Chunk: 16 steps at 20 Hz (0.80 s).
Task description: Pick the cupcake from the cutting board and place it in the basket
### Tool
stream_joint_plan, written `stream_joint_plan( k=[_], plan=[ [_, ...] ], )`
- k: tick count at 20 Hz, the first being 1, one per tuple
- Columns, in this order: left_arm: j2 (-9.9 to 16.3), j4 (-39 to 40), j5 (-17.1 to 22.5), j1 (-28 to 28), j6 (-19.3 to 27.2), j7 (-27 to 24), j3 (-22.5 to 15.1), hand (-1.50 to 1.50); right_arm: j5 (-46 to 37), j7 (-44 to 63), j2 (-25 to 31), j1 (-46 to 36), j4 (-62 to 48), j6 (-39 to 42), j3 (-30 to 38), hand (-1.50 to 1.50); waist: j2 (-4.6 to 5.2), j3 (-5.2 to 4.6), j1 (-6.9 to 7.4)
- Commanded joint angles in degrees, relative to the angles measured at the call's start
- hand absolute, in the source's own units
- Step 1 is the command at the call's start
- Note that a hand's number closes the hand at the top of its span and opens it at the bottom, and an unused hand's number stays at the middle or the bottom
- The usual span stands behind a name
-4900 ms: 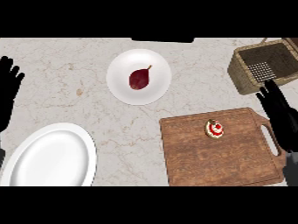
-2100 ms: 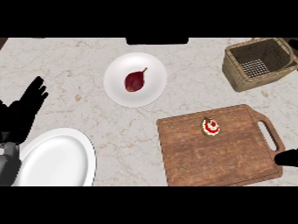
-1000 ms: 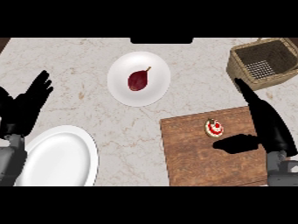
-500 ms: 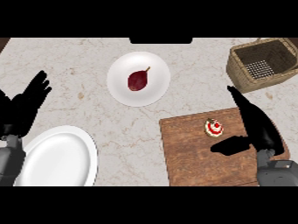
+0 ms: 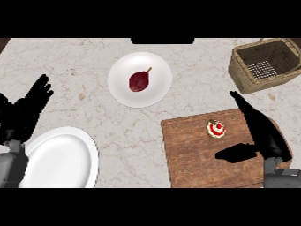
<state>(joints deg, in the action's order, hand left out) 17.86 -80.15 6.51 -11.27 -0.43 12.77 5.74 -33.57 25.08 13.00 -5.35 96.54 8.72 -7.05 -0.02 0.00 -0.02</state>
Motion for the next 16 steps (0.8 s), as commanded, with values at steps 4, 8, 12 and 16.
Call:
stream_joint_plan(
  k=[4, 8, 12, 16],
  plan=[
    [-1.88, -3.48, -1.74, 1.92, -0.48, 1.77, 0.62, 0.00, -1.71, 0.73, -3.14, -2.64, -0.18, 2.37, -0.57, -1.50, -0.01, 0.00, 0.11],
    [-2.00, -0.90, -2.54, 0.42, -1.79, -0.37, 0.92, 0.00, -3.61, -3.16, -0.44, -0.77, -3.00, 2.04, 2.05, -1.50, 0.01, 0.00, 0.06],
    [-0.39, -0.78, -0.94, -2.98, -2.79, 4.04, 3.09, 0.00, -9.19, -1.93, -4.30, -0.20, -6.25, -2.31, -1.52, -1.50, 0.01, 0.01, 0.08],
    [-2.20, 2.38, -2.04, 0.88, -2.90, -3.53, 3.81, 0.00, -12.25, -0.85, -6.21, -2.59, -9.42, -2.95, -3.13, -1.50, 0.06, 0.00, 0.21]
  ],
)
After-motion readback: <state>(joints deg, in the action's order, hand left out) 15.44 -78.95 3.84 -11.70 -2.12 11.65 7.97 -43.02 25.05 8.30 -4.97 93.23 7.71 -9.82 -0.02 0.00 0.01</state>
